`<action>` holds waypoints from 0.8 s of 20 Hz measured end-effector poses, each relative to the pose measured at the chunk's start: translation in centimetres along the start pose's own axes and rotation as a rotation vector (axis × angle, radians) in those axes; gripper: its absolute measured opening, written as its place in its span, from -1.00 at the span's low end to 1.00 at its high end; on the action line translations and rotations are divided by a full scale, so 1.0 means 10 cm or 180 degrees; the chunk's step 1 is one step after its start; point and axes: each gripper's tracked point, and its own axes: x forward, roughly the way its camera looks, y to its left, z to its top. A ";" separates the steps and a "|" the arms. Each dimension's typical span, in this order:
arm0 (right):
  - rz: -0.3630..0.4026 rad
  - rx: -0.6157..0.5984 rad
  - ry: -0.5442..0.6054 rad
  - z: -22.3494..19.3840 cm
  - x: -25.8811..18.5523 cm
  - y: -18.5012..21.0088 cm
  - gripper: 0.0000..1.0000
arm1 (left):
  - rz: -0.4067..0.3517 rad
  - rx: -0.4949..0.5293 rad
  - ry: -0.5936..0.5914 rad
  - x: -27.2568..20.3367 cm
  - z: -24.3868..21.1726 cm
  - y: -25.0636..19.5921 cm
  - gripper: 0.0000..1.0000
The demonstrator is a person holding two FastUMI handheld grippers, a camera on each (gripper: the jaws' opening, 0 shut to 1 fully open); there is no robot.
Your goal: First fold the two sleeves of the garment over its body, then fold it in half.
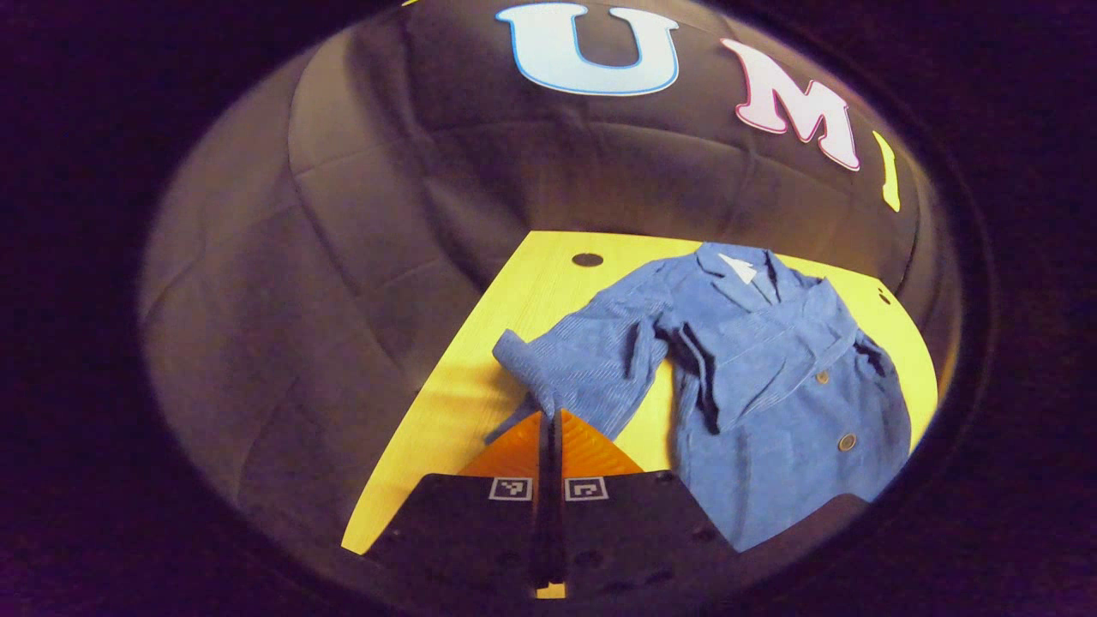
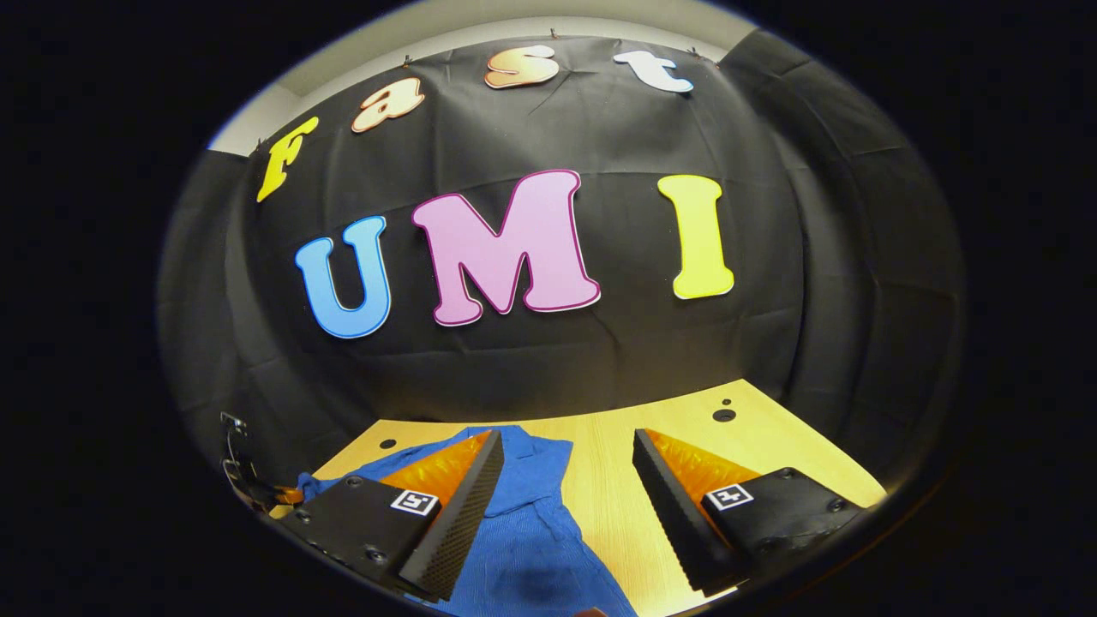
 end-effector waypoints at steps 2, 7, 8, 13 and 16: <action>0.0051 -0.0002 0.0031 -0.02 0.04 -0.06 0.93 | -0.0061 -0.0038 -0.0099 -0.03 0.28 -0.20 -1.00; 0.0101 0.0075 0.0116 -0.11 0.13 -0.33 0.94 | -0.0235 0.0058 -0.0405 -0.18 0.90 -0.80 -1.00; 0.0103 0.0111 0.0144 -0.15 0.14 -0.39 0.94 | -0.0268 0.0107 -0.0463 -0.20 1.01 -0.94 -1.00; 0.0116 0.0206 0.0269 -0.29 0.18 -0.65 0.93 | -0.0533 0.0286 -0.0647 -0.28 1.42 -1.67 -1.00; 0.0152 0.0199 0.0341 -0.41 0.22 -0.75 0.93 | -0.0701 0.0398 -0.0643 -0.26 1.49 -2.10 -1.00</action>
